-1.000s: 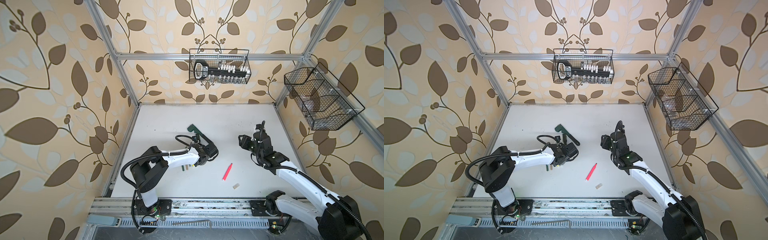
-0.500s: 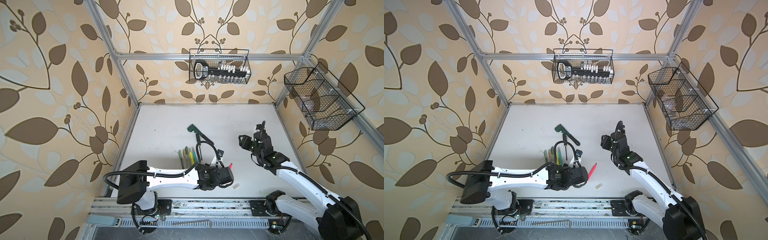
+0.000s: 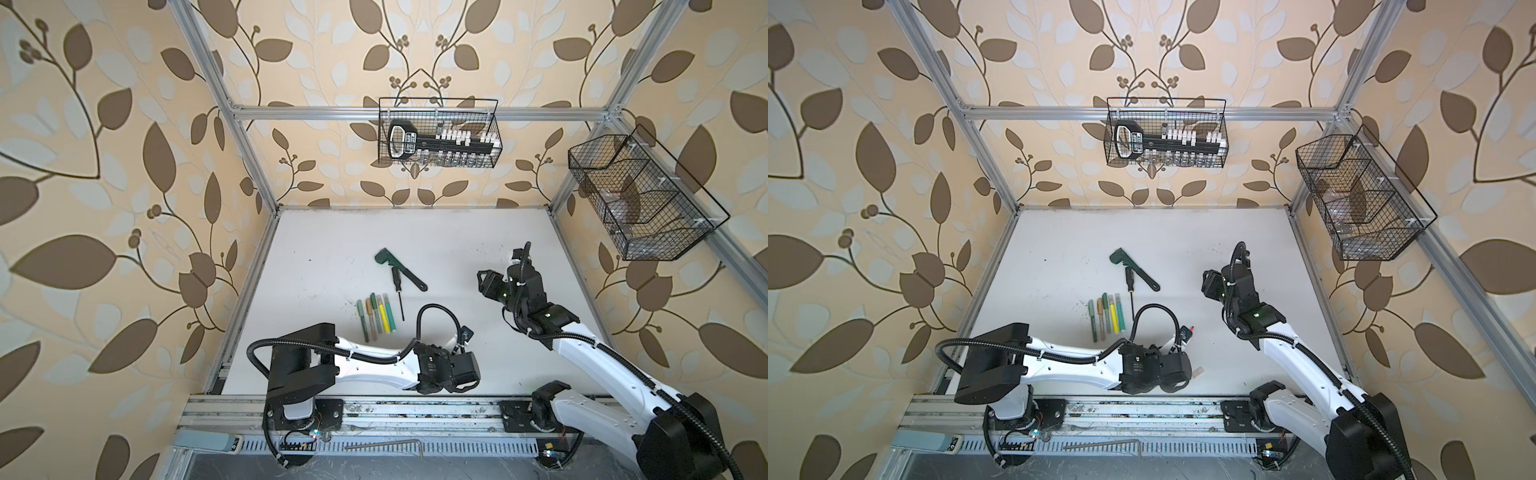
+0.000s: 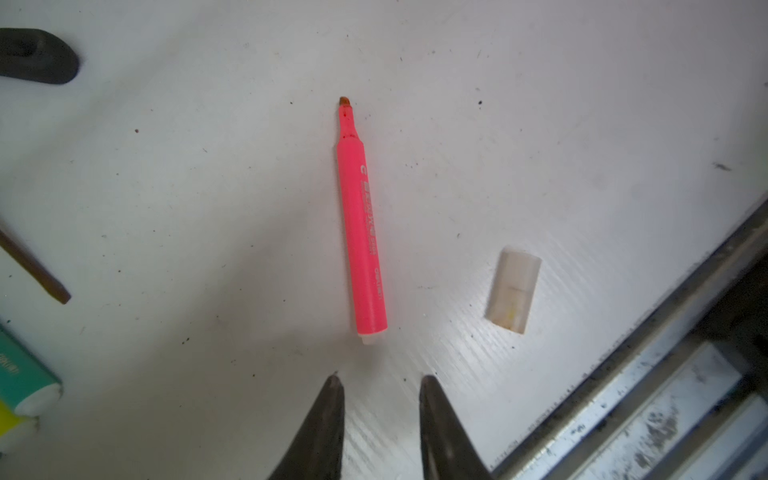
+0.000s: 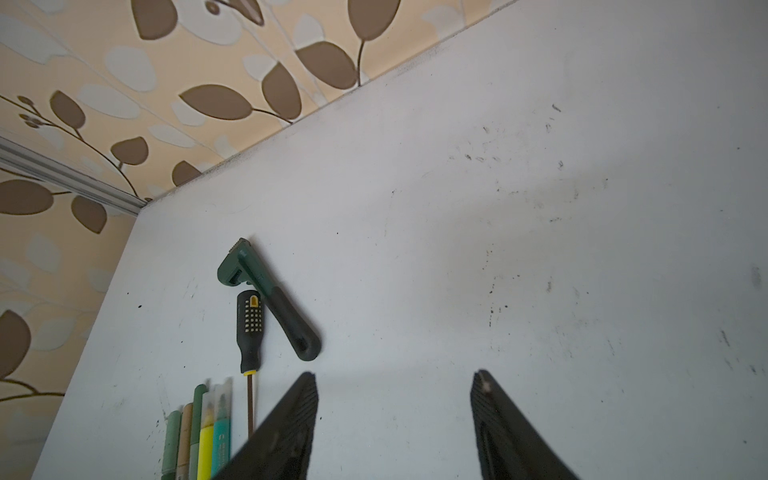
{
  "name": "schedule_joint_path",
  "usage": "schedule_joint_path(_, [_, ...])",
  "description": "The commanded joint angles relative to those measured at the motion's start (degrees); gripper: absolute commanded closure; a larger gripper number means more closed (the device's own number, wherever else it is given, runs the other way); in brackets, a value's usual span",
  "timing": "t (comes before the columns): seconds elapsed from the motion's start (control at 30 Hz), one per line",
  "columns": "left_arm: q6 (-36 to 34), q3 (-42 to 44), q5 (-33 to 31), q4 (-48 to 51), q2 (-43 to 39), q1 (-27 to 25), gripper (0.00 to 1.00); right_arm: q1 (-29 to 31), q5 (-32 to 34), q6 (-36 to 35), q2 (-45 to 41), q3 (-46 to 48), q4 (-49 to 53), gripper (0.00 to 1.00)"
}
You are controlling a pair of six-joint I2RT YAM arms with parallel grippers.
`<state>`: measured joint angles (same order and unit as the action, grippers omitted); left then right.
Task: Insert the pens into the pen caps
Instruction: 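Move the left gripper to the pink highlighter and close on it, then lift the pink highlighter upright with the left gripper while the right gripper approaches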
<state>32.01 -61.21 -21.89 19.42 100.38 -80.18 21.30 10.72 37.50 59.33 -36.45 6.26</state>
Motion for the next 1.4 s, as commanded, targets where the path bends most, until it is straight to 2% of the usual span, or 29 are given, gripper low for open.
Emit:
schedule_joint_path(0.0, [-0.4, -2.6, -2.1, 0.5, 1.9, 0.9, 0.59, -0.2, 0.8, 0.3, 0.1, -1.3, 0.4, 0.40])
schedule_joint_path(0.33, [-1.7, -3.3, 3.7, -2.8, 4.7, 4.7, 0.57, -0.2, 0.7, 0.5, 0.7, -1.3, 0.4, 0.40])
schedule_joint_path(0.47, [-1.4, -3.8, 7.1, -3.5, 5.9, 7.1, 0.61, -0.3, 0.4, 0.4, 0.9, -1.3, 0.3, 0.40])
schedule_joint_path(0.7, [-1.0, -7.0, 9.0, -1.7, 9.4, 8.2, 0.66, -0.4, 0.0, 0.5, 1.0, -1.4, 0.3, 0.40])
schedule_joint_path(1.07, [0.4, -9.6, 7.3, 3.1, 11.7, 8.3, 0.78, -0.5, -0.3, 0.7, 0.5, -1.3, 0.4, 0.40])
schedule_joint_path(1.37, [1.1, -10.8, 5.9, 5.7, 12.8, 8.5, 0.83, -0.6, -0.4, 1.0, -0.1, -1.3, 0.7, 0.40])
